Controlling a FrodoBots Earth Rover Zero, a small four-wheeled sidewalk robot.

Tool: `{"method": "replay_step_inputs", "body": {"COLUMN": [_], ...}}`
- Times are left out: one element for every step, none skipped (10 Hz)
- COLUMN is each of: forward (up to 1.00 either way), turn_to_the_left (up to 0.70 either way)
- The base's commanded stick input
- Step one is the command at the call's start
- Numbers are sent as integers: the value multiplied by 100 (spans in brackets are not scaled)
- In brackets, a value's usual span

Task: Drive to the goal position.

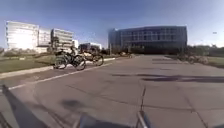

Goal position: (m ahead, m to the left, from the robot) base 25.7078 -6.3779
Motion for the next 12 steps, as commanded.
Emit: {"method": "replay_step_inputs", "body": {"forward": [45, 45, 45, 45, 45, 45, 45, 45, 45, 45, 45, 45], "turn_to_the_left": [0, 0, 0, 0, 0, 0, 0, 0, 0, 0, 0, 0]}}
